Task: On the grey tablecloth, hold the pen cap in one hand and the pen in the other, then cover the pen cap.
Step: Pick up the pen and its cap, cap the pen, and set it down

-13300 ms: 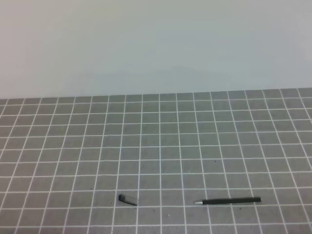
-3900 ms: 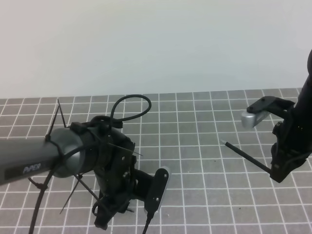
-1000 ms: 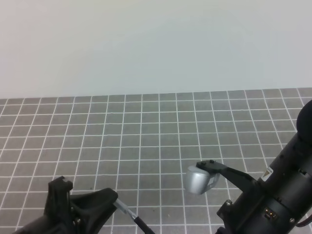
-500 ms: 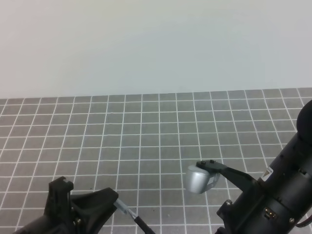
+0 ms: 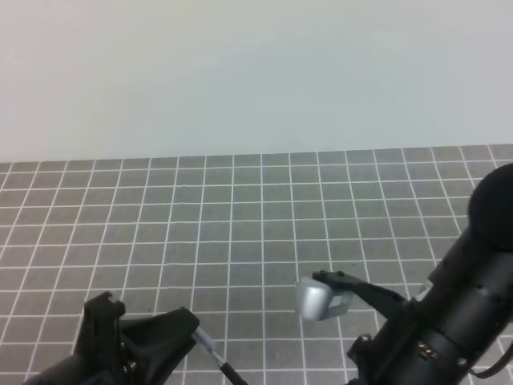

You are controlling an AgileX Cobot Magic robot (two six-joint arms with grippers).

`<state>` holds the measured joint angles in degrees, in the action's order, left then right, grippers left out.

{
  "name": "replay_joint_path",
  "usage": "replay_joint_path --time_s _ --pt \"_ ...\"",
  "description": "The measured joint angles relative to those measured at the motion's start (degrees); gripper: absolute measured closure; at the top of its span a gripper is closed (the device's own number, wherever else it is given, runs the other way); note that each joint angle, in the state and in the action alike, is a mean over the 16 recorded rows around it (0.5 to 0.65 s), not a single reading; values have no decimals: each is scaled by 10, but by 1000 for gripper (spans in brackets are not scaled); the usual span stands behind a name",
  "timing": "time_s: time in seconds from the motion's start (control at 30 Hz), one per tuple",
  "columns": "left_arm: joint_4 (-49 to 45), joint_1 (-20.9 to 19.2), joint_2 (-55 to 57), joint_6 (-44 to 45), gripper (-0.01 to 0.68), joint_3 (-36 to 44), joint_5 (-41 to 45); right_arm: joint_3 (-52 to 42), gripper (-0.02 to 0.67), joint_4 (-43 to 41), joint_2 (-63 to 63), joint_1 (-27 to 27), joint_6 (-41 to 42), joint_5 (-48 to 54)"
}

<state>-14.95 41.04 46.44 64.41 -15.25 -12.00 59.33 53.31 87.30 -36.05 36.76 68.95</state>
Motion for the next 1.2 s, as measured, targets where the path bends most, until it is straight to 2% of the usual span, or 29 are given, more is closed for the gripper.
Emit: replay_joint_path --time_s 0.63,1.2 --pt "-21 0 -10 8 672 0 83 0 587 -18 26 -7 5 4" --pt "-20 0 -10 9 673 0 78 0 582 -2 26 -23 26 0"
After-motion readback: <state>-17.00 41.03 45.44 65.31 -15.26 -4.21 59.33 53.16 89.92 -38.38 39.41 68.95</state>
